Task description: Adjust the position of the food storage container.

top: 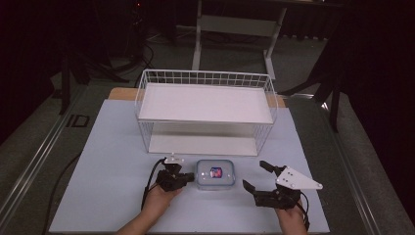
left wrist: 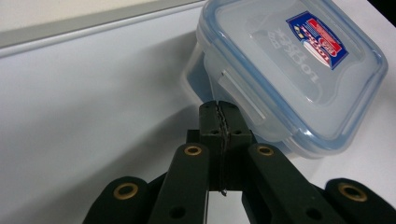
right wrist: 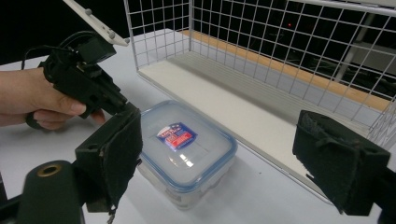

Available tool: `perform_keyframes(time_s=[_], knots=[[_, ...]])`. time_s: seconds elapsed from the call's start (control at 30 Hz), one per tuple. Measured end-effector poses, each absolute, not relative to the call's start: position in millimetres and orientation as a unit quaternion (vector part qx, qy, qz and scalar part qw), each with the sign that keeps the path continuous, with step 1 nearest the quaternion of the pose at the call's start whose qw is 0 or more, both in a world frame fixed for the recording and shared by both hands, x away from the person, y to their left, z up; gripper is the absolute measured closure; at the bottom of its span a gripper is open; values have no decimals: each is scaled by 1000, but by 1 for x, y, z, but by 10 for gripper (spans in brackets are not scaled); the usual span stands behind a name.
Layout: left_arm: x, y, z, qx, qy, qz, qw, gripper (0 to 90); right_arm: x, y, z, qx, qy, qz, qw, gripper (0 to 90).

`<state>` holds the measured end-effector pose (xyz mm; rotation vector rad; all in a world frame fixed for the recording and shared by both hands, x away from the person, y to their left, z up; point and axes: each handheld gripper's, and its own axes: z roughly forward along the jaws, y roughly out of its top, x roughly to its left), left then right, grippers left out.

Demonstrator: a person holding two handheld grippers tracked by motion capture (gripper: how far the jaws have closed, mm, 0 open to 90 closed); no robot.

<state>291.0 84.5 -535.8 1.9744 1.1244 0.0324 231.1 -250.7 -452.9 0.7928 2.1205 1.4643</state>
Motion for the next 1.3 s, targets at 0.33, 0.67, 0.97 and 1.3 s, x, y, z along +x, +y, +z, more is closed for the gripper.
perform_keyframes(time_s=[0.33,0.67,0.97,1.3], knots=[[295,75,-535,798,437,16,415,900,231,-250,-454,287,769,529,217,159],[284,95,-520,784,429,33,448,688,233,-249,-457,282,766,541,204,148],[264,112,-496,777,395,20,490,244,232,-241,-460,293,772,514,233,158],[249,129,-478,770,379,46,511,118,236,-253,-453,324,742,531,251,177]])
